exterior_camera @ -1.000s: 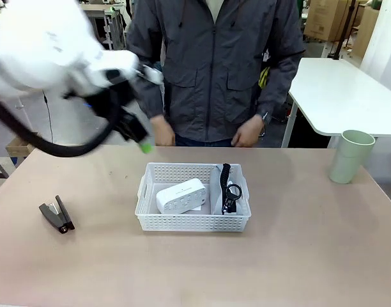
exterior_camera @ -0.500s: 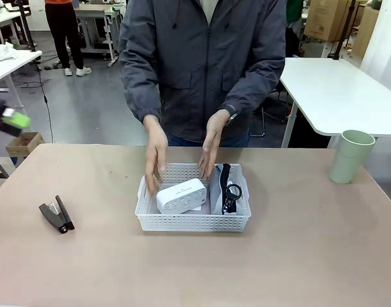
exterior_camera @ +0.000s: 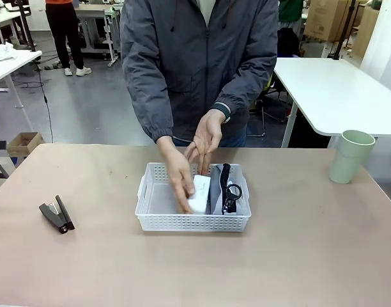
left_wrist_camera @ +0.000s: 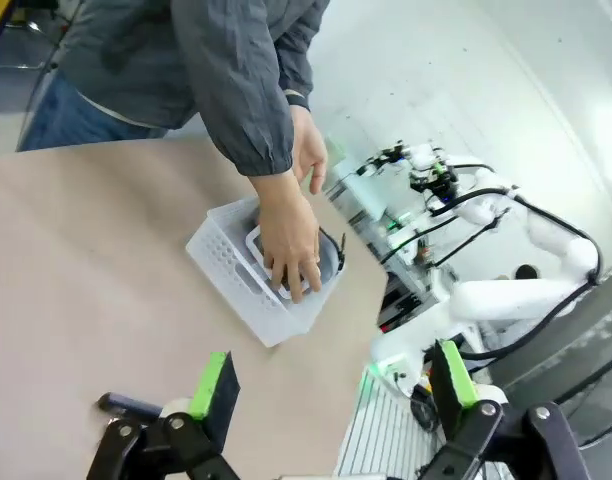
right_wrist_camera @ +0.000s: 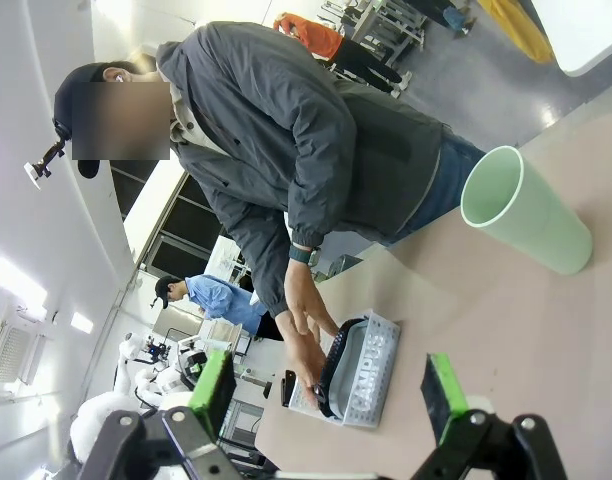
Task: Efficiently arrange items inside the basket to fit them all.
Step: Pick up the Digital clock and place it inside the Organizing basket, then pick up the Stapler and place it inside the Organizing basket.
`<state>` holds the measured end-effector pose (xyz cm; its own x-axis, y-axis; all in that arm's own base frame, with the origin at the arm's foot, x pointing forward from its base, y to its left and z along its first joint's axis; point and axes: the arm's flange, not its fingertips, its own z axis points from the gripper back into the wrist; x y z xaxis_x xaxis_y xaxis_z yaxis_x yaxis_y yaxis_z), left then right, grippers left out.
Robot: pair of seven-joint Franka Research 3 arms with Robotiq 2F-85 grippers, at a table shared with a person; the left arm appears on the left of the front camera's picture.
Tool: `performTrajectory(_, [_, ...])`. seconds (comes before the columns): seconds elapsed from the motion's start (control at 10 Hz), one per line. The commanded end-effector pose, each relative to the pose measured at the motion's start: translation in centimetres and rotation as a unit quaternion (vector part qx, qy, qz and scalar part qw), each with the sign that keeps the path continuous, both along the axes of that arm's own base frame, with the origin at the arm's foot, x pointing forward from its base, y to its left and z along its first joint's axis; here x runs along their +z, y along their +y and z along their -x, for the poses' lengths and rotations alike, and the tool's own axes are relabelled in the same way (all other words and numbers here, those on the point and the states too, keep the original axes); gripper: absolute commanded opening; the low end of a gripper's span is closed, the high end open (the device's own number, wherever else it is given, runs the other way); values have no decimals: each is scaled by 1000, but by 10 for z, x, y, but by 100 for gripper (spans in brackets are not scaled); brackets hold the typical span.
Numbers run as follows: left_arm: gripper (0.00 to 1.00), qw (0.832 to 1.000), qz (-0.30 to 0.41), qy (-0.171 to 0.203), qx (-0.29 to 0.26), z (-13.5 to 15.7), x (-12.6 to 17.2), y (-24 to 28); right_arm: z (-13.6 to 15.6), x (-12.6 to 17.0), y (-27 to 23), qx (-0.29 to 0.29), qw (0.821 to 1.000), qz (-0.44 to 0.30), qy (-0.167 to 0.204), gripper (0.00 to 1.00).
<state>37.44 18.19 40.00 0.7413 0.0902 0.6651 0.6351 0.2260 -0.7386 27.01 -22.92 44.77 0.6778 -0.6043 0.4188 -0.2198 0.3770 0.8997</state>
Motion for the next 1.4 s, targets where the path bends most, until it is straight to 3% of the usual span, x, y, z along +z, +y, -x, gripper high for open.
performTrajectory(0.0, [100,1000,-30,2,8,8,24,-2,0,2,0,0,1000,-3,-9,100])
performTrajectory(1.3, [100,1000,-30,2,8,8,24,-2,0,2,0,0,1000,-3,-9,100])
